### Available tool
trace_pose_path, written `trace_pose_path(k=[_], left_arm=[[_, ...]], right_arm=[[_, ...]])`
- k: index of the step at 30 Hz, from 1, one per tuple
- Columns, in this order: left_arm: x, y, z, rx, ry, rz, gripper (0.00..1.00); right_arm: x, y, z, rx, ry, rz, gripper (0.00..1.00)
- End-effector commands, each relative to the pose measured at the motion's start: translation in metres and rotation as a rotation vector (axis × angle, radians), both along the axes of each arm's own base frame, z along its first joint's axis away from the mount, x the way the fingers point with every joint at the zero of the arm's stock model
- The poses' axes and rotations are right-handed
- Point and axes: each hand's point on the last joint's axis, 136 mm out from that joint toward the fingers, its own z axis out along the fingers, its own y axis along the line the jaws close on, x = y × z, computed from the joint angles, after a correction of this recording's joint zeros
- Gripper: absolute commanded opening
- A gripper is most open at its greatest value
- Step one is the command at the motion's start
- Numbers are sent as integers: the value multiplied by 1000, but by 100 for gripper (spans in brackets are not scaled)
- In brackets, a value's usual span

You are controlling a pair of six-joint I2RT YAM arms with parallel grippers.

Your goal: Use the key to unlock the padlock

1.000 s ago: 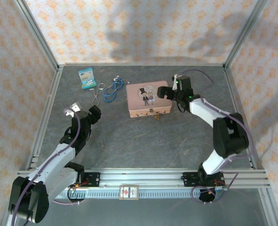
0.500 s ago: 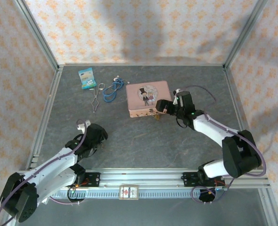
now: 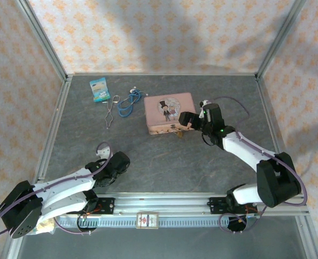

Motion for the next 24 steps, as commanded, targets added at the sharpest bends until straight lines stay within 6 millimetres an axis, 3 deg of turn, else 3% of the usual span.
trace_pose_path(k=[1,11,19,24], left_arm=[[-7,14,-5,59,12,32,41],[3,-16,-1,-11,-1,-1,2],[32,-84,28,-174,-109,-27,0],[42,-118,19,-216,-95,-62,0]], right_arm=[[8,-3,13,-11,-43,-26,100],[7,-5,18,-27,-56,-25,100],[2,-3,16,0,-55,-13,100],[-9,7,12,42,-47,32,100]])
